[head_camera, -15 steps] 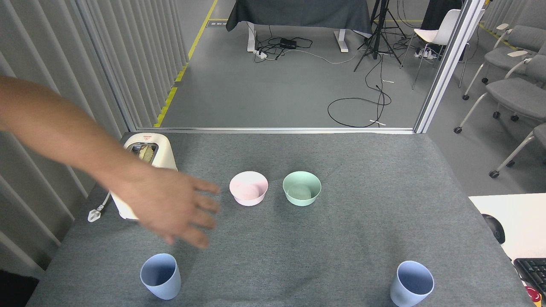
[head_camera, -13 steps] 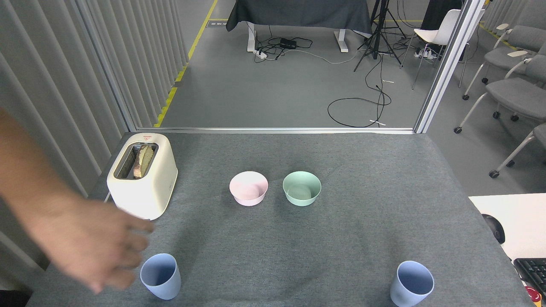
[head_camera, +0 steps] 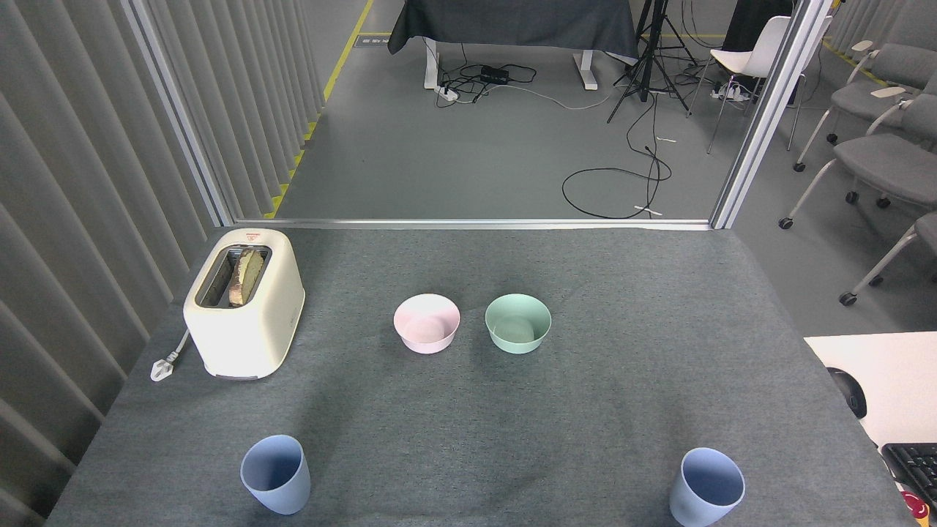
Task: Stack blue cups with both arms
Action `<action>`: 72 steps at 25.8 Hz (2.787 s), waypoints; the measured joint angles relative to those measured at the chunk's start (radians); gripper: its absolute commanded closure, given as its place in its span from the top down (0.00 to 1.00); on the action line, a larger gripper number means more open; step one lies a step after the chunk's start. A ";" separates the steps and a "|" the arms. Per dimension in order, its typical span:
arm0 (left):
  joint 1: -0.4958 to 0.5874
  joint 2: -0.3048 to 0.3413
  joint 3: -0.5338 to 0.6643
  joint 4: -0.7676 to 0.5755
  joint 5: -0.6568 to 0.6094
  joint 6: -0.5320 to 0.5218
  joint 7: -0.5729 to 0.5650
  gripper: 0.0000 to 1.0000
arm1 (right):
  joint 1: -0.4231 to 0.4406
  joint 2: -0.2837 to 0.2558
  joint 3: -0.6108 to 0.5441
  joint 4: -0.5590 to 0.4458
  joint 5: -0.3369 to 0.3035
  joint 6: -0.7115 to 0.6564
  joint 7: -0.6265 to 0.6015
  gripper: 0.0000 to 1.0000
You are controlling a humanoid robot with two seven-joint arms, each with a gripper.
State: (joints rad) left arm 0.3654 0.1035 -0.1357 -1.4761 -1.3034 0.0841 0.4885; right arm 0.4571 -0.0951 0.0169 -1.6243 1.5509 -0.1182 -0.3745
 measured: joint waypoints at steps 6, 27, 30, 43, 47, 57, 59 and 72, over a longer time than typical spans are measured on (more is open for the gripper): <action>-0.020 0.006 -0.001 0.021 0.060 -0.005 0.000 1.00 | 0.000 0.000 0.000 0.002 0.000 0.000 0.002 1.00; -0.119 0.041 -0.008 0.115 -0.103 -0.002 0.001 1.00 | 0.000 0.000 0.002 0.007 0.000 0.002 0.005 1.00; -0.145 0.038 -0.008 0.143 -0.101 -0.002 0.000 1.00 | 0.000 0.000 0.006 0.008 0.000 0.002 0.008 1.00; -0.255 0.034 -0.011 0.247 -0.049 -0.005 -0.002 1.00 | 0.000 0.000 0.011 0.012 0.000 0.003 0.003 1.00; -0.270 0.034 -0.017 0.255 -0.047 -0.006 -0.003 1.00 | 0.000 0.000 0.011 0.012 0.000 0.003 0.003 1.00; -0.276 0.018 -0.024 0.260 -0.044 -0.013 -0.003 0.68 | 0.000 0.000 0.011 0.014 0.000 0.003 0.003 1.00; -0.276 0.016 -0.028 0.261 -0.043 -0.013 -0.003 0.58 | 0.000 0.000 0.011 0.014 0.000 0.003 0.003 1.00; -0.291 -0.049 -0.244 0.145 -0.108 -0.002 -0.003 0.57 | 0.000 0.000 0.014 0.014 0.000 0.003 0.000 1.00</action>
State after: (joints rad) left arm 0.0744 0.0546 -0.3793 -1.3308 -1.4110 0.0823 0.4852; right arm 0.4571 -0.0951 0.0304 -1.6107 1.5509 -0.1150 -0.3743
